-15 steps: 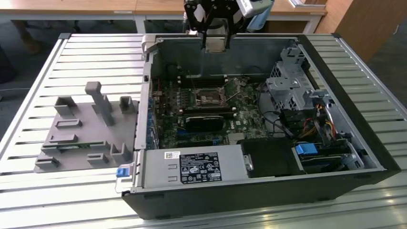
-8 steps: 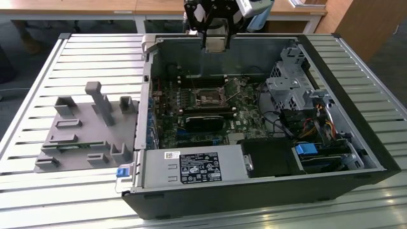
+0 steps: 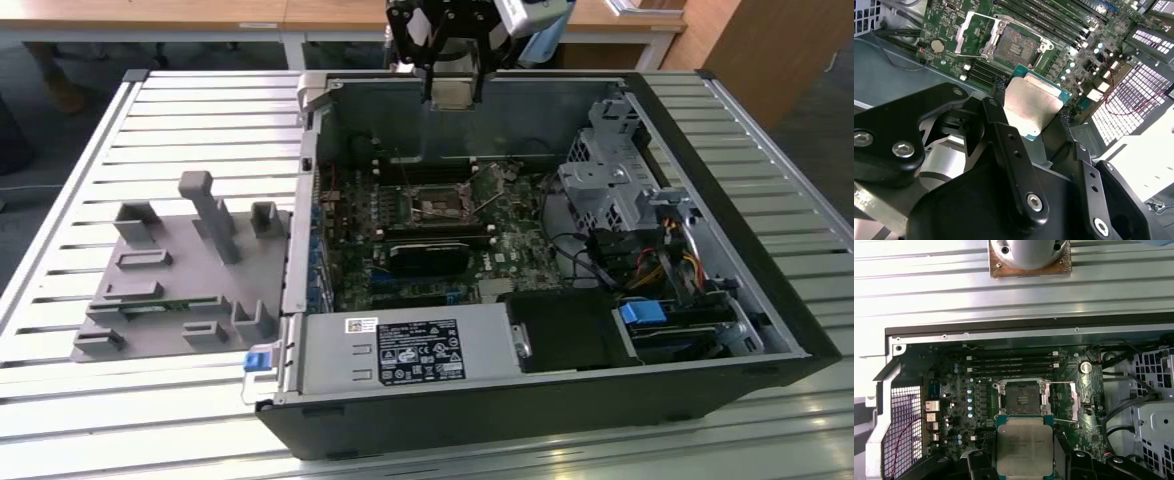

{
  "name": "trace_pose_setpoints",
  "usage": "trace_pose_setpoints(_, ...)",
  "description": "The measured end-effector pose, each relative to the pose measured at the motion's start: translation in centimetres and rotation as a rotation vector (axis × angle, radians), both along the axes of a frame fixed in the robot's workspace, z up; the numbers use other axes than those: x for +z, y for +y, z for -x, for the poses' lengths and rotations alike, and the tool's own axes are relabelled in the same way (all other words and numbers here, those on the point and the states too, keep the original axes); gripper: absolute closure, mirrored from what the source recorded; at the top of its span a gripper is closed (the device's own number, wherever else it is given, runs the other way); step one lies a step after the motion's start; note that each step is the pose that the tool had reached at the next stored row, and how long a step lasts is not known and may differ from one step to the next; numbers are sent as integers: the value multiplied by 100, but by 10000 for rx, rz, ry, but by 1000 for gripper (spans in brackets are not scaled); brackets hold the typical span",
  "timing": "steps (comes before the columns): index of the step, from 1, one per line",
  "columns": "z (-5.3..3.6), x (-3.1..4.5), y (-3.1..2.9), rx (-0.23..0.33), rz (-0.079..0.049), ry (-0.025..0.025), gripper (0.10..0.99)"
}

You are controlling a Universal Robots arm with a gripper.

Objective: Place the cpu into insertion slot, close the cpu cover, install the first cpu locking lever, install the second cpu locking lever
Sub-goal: 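Place the cpu into insertion slot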

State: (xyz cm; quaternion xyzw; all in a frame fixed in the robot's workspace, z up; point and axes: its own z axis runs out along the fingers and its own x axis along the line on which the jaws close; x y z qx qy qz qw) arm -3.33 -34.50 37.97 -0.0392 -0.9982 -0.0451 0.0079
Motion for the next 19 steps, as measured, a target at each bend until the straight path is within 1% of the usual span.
trace_pose_setpoints(9, 1, 0, 0, -230, 0, 0, 545)
trace_pose_setpoints(19, 1, -3, 0, -701, 0, 0, 545)
